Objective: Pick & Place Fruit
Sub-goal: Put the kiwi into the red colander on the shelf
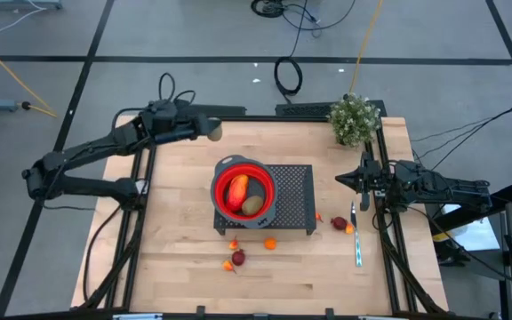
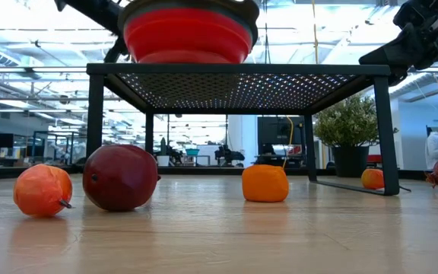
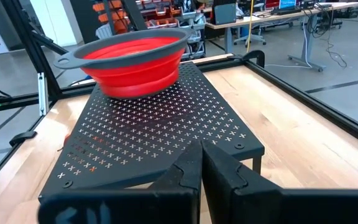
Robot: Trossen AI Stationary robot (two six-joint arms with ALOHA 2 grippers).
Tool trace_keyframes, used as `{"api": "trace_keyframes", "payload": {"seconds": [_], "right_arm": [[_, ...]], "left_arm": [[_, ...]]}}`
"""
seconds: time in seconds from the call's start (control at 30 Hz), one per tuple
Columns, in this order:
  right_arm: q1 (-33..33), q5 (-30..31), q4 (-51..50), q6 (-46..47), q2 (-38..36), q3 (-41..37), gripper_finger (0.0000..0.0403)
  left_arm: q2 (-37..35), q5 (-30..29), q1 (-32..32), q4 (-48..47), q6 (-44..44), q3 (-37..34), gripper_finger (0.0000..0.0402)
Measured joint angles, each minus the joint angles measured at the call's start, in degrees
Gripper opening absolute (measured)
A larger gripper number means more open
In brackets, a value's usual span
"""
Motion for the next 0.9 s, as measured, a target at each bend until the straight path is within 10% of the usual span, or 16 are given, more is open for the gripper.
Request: {"api": "trace_keyframes", "payload": {"seconds": [0.9], "right_arm": [[0.01, 0.00, 0.00, -0.02, 0.01, 0.00, 0.0000]], "left_arm": [[0.02, -5.60, -24.43, 12.00, 24.10, -0.02, 0.0188]]}}
